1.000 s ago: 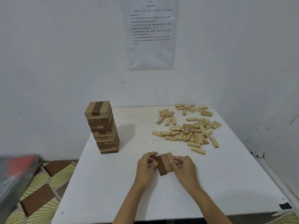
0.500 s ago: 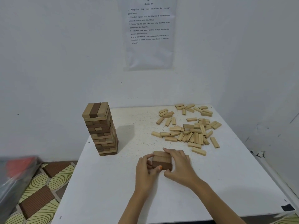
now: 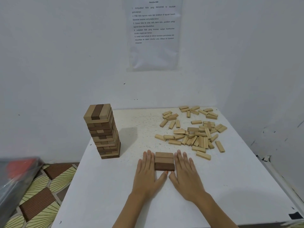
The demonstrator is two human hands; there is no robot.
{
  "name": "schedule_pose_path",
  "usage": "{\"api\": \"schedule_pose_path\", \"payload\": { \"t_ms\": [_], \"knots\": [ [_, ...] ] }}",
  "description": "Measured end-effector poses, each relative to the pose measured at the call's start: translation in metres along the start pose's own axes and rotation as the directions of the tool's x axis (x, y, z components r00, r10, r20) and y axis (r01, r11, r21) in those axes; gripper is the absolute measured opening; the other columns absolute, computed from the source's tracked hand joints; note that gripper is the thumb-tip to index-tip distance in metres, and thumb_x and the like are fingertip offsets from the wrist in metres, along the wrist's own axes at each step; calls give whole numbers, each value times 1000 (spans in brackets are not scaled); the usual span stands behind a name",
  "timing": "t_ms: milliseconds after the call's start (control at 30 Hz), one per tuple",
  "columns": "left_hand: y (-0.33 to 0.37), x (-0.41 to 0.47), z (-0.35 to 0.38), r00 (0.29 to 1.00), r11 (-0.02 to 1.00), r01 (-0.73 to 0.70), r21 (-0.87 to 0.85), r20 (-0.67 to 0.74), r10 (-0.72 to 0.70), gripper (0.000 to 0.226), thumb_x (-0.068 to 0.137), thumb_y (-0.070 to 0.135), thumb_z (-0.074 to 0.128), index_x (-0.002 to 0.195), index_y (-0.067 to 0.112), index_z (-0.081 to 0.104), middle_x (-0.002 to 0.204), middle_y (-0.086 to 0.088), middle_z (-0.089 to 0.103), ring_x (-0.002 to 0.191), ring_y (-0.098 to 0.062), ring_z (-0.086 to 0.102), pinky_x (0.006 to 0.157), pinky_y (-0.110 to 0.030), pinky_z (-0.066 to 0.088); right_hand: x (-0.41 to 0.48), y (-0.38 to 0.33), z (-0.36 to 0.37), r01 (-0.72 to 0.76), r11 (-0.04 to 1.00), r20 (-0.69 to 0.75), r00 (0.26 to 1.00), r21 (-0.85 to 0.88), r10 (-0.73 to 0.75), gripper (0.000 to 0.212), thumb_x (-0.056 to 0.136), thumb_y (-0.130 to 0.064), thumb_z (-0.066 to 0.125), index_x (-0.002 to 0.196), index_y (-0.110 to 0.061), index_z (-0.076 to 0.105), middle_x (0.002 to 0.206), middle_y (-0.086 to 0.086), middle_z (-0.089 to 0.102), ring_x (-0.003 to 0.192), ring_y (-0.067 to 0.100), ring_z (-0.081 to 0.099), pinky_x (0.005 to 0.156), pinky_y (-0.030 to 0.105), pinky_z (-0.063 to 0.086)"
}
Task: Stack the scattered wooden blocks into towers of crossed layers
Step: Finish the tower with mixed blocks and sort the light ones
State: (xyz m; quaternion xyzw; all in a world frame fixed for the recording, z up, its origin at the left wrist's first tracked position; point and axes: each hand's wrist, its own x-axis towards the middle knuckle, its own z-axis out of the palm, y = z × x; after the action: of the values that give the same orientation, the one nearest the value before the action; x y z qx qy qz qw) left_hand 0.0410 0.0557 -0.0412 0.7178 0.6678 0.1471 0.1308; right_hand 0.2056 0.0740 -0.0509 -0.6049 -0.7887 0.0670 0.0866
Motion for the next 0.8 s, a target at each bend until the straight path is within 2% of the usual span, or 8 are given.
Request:
{"api": "schedule_pose_path", "payload": {
  "t_ms": [100, 200, 400, 533, 800],
  "knots": [
    [0, -1, 7, 1000, 1000, -6, 10, -14, 6, 96, 78, 80, -3, 151, 20, -18, 158, 8, -25, 141, -8, -32, 108, -22, -27, 0, -1, 5, -2, 999, -60, 998, -35, -1, 69, 101, -46, 2, 143, -2, 33, 146, 16, 46, 135, 33, 42, 112, 39, 11],
    [-2, 0, 8, 1000, 1000, -7, 30, -7, 7, 91, 79, 72, -1, 152, 20, -16, 159, 8, -23, 142, -8, -31, 112, -25, -22, 1, -1, 8, -19, 998, -81, 997, -56, 14, 67, 101, -44, 0, 143, -2, 30, 145, 17, 47, 133, 33, 44, 112, 40, 10],
    [1, -1, 7, 1000, 999, -1, 41, -15, 2, 89, 78, 68, -3, 153, 20, -14, 159, 7, -21, 143, -9, -30, 111, -23, -25, 2, 2, 12, -9, 994, -111, 994, -106, -3, 73, 101, -42, 1, 140, 2, 44, 145, 17, 46, 133, 33, 45, 112, 40, 9],
    [2, -3, 7, 1000, 999, -8, 45, -22, 9, 89, 79, 66, -4, 151, 17, -17, 158, 4, -25, 142, -9, -30, 104, -17, -32, 2, 0, 10, -15, 992, -123, 992, -123, 0, 73, 100, -42, 1, 141, 0, 44, 147, 14, 45, 135, 31, 43, 112, 39, 11],
    [1, 0, 12, 999, 999, -22, 33, -47, 23, 88, 80, 66, -1, 151, 15, -14, 158, 2, -22, 143, -14, -28, 112, -20, -25, 3, -1, 11, -22, 990, -109, 994, -140, 6, 75, 101, -41, -1, 137, 3, 48, 143, 17, 48, 131, 34, 47, 112, 40, 9]
  ]
}}
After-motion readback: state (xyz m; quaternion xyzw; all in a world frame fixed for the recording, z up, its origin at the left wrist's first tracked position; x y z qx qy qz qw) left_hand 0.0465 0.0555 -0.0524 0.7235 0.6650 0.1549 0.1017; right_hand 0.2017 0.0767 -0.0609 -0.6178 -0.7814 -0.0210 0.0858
